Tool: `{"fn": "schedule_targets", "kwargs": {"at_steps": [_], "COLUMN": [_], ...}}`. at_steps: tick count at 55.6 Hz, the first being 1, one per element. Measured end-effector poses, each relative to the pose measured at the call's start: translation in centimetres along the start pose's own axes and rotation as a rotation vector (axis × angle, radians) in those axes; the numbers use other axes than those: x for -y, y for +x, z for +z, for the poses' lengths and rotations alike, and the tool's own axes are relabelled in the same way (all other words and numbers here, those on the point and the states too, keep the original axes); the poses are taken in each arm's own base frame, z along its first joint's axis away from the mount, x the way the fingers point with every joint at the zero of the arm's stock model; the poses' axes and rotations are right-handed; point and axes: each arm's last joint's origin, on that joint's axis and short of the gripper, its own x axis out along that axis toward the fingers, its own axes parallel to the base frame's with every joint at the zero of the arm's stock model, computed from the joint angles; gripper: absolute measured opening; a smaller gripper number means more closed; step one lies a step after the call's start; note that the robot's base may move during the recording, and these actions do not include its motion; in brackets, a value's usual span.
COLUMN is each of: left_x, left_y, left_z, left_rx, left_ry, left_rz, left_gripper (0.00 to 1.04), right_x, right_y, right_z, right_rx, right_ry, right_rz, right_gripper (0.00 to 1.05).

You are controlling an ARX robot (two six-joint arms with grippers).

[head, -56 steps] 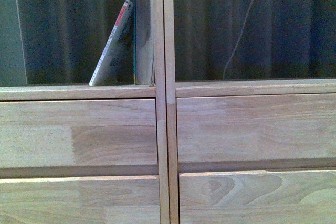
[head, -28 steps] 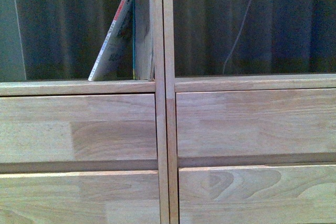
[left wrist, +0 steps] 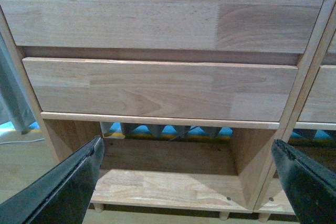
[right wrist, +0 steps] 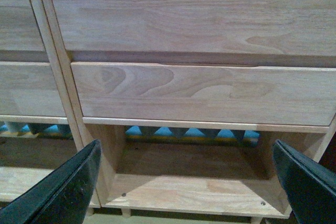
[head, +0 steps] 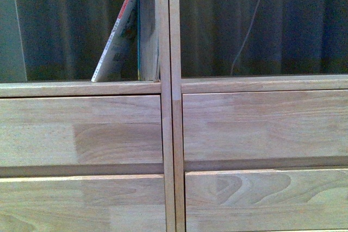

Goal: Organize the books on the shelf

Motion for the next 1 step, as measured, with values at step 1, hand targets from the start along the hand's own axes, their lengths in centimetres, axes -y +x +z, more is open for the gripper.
{"fn": "schedule_targets", "kwargs": {"at_steps": [1], "left_x": [0.00], "left_y": [0.00], "left_z": [0.00], "left_rx": [0.000], "left_ry": [0.000], "left_rz": [0.000], "left_gripper": [0.97], "right_x": [0.00], "right_y": [0.00], "right_z": [0.00], "right_rx": [0.000], "right_ry": [0.000], "right_rz": [0.000], "right_gripper": [0.98]}}
